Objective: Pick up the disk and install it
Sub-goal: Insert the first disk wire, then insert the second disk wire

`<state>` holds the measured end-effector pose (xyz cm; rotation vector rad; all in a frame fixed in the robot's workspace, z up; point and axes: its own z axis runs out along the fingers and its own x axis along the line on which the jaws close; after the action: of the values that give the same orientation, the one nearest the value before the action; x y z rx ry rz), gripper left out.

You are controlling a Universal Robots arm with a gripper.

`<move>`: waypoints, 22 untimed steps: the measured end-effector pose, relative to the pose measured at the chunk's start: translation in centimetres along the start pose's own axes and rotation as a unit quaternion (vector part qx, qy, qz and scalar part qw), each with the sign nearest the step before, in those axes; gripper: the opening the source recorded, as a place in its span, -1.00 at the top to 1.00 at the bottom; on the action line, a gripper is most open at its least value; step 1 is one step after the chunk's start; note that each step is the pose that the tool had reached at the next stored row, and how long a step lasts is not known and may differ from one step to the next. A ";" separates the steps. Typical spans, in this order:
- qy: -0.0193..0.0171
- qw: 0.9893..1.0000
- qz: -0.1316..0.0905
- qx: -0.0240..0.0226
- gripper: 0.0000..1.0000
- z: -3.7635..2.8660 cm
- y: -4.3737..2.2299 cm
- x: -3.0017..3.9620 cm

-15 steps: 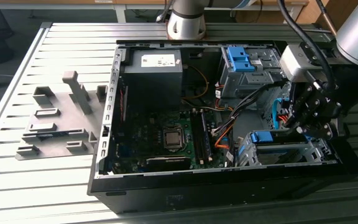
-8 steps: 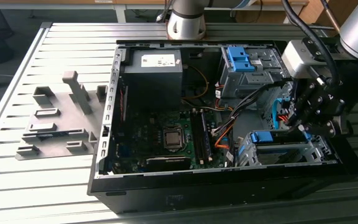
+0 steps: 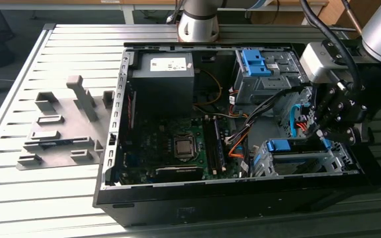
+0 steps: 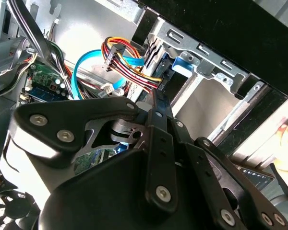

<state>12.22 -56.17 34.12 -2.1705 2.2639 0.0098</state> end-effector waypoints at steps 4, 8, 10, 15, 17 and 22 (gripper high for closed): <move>0.000 1.000 0.000 0.000 0.79 -0.07 0.00 0.00; 0.000 1.000 0.000 0.000 0.79 -0.07 0.00 0.00; 0.000 1.000 0.000 0.000 0.79 -0.08 0.00 0.00; 0.000 1.000 0.000 0.000 0.79 -0.11 0.17 0.00; 0.000 1.000 0.000 0.000 0.79 -0.09 0.79 0.03; 0.000 1.000 0.000 0.001 0.79 -0.81 0.99 0.02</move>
<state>11.23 -56.16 34.93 -2.1701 2.2631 0.0087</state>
